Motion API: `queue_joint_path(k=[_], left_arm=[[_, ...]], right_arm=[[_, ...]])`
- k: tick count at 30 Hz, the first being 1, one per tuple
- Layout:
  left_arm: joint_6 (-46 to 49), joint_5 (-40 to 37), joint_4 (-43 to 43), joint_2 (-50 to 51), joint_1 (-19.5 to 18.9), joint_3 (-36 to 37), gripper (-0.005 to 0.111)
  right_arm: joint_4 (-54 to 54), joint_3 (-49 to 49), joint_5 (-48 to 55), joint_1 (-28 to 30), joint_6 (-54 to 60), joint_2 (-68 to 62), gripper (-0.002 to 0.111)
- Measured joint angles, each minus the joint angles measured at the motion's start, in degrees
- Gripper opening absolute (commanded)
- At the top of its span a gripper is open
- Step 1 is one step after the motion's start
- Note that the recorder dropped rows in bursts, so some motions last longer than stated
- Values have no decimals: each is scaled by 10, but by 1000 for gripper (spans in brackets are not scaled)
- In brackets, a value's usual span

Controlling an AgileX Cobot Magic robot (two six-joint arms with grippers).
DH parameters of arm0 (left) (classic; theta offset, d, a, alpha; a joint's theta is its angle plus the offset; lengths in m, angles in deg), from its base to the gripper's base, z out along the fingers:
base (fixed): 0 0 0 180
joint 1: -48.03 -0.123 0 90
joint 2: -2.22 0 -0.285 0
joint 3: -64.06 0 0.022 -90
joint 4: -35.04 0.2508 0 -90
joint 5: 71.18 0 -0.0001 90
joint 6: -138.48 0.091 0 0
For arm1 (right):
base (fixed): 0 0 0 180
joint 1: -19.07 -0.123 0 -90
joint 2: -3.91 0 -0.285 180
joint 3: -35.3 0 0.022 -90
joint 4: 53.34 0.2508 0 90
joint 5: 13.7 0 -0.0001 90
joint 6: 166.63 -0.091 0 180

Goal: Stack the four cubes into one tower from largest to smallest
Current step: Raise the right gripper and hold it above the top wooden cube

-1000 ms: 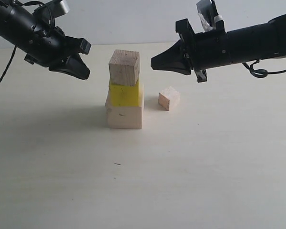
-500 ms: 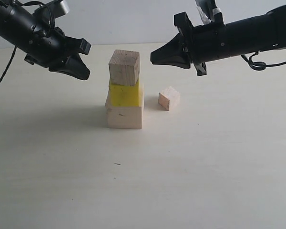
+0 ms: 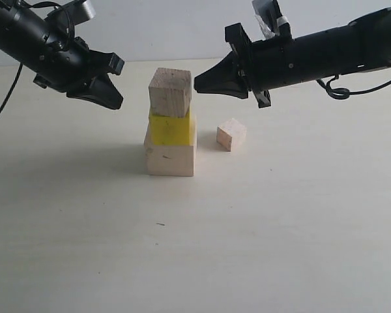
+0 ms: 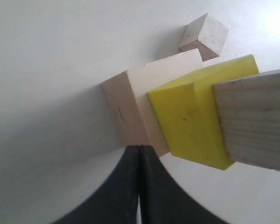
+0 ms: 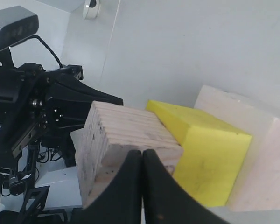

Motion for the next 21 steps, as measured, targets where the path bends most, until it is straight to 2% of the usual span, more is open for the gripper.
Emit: queue_joint_path(k=[21], left_arm=[[0,-1,0,0,0,0,0]], right_arm=[[0,0,-10,-9,8,-5,0]])
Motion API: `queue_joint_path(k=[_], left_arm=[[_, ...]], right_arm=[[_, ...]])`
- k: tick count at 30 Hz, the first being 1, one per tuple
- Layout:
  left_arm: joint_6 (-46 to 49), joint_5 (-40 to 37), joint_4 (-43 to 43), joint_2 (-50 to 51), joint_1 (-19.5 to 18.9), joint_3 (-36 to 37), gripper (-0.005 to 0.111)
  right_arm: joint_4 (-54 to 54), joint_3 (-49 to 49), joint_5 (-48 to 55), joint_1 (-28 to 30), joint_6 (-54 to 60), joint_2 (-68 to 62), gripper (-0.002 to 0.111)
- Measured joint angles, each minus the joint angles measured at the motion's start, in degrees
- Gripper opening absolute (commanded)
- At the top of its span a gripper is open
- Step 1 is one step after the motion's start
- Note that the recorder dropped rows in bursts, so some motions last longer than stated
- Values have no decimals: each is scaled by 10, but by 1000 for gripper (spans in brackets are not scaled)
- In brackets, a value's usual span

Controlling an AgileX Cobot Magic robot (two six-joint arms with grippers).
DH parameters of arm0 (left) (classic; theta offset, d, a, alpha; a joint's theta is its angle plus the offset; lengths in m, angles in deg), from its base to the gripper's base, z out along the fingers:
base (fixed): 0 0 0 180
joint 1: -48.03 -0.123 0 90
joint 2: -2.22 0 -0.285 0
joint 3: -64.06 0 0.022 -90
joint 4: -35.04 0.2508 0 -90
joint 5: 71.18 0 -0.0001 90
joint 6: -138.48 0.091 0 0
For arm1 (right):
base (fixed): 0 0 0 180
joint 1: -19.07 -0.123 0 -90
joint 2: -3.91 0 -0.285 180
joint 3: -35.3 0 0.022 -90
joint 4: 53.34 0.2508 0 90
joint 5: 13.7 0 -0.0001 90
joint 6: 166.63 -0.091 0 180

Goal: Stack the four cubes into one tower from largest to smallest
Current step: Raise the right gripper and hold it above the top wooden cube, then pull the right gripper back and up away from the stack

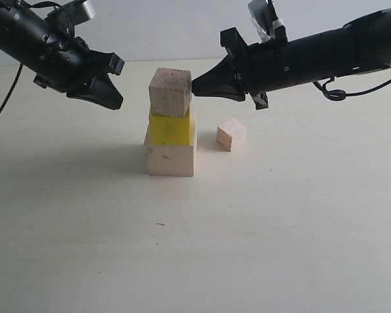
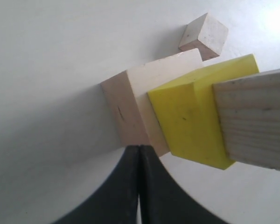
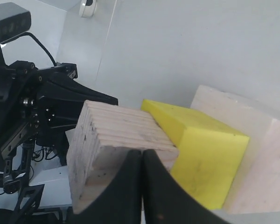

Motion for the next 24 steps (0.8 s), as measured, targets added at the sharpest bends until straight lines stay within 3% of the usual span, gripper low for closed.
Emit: queue_joint_path(k=[24], left_arm=[[1,-8,0,0,0,0,0]], right_arm=[[13,0,-21,-9,12,-1,0]])
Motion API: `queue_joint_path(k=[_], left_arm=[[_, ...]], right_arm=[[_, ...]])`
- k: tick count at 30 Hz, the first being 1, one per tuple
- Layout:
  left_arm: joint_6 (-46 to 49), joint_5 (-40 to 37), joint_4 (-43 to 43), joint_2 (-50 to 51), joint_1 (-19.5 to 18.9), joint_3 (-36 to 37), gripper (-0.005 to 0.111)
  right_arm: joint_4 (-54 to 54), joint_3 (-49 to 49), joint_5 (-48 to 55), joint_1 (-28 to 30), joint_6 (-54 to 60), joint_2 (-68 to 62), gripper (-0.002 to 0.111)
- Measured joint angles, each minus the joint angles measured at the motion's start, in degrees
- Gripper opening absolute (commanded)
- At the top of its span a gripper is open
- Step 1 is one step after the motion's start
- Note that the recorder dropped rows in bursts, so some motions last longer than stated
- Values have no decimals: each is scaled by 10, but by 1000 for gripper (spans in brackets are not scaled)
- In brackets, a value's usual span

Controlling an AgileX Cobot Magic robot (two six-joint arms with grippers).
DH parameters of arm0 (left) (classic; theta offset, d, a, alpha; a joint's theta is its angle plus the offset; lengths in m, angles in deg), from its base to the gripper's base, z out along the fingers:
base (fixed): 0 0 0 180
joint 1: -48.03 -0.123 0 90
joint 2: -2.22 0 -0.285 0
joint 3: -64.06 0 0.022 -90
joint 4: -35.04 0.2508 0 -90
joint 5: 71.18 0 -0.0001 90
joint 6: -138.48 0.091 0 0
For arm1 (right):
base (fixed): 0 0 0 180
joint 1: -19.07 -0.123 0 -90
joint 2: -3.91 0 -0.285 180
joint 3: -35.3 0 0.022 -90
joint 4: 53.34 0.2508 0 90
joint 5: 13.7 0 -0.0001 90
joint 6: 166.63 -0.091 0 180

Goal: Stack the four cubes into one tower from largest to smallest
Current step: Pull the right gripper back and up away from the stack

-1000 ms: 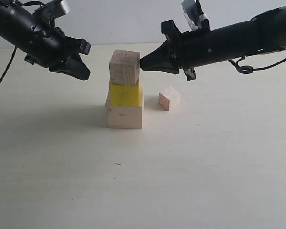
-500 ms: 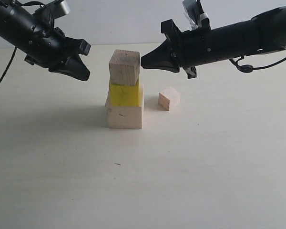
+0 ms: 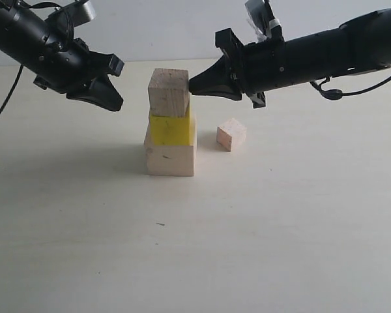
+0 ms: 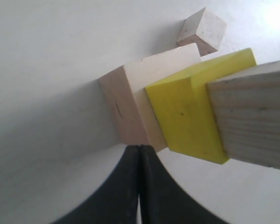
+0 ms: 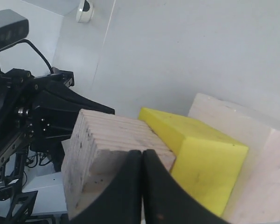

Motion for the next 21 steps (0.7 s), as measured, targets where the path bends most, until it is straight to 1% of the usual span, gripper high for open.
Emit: queue_joint_path(k=[4,8,12,14,21], left_arm=[[0,-5,0,0,0,0,0],[0,-9,0,0,0,0,0],[0,-9,0,0,0,0,0],[1,-8,0,0,0,0,0],[7,-7,0,0,0,0,0]], right_arm=[[-3,0,0,10,0,1,0],[-10,0,-1,48,0,17,0],[-10,-1,-4,70,-4,27,0],[-12,-1,-4,67,-5,27,0],[-13,-1,-10,22,-5,19,0]])
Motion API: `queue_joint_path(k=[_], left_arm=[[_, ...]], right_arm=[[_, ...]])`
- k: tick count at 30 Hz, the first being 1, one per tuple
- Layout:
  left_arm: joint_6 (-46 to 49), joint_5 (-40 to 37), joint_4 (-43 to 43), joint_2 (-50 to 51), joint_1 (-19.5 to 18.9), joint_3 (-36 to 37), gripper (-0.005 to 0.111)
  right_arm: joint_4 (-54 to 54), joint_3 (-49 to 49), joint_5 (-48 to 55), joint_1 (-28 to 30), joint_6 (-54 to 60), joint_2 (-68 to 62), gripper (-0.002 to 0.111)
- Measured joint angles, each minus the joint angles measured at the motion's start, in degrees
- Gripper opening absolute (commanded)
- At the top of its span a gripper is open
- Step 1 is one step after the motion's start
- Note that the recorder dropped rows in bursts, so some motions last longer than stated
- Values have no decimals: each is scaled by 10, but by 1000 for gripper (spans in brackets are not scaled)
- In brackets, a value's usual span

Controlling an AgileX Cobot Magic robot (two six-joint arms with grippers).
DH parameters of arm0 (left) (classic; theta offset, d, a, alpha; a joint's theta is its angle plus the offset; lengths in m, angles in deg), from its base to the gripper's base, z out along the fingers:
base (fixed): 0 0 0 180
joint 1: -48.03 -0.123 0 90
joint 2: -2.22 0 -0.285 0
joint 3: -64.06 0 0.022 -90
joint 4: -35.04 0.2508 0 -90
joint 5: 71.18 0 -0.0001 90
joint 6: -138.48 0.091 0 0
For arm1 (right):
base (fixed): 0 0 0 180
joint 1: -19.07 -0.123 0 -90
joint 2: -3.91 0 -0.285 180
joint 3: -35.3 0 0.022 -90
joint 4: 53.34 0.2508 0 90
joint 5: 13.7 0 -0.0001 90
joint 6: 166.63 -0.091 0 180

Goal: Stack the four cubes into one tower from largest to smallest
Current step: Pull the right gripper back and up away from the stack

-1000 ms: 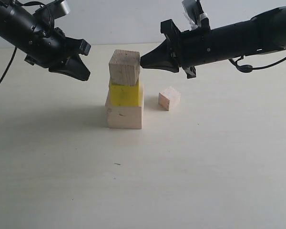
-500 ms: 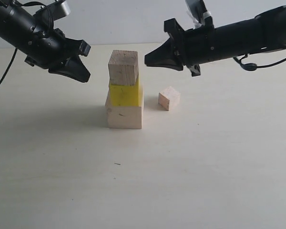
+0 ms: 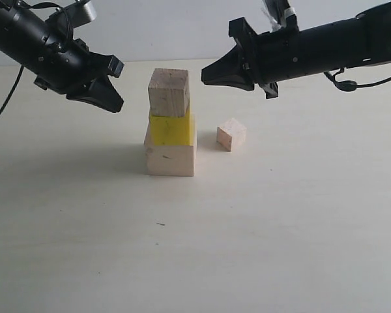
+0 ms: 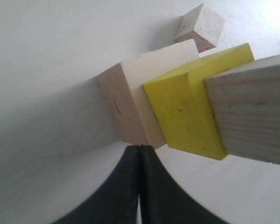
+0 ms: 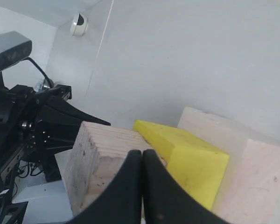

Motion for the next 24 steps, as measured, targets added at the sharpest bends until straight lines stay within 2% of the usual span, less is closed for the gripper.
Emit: queue_joint_path(k=[24], left_arm=[[1,-1,0,0,0,0,0]], right_arm=[[10,0,6,-17,2,-7,0]])
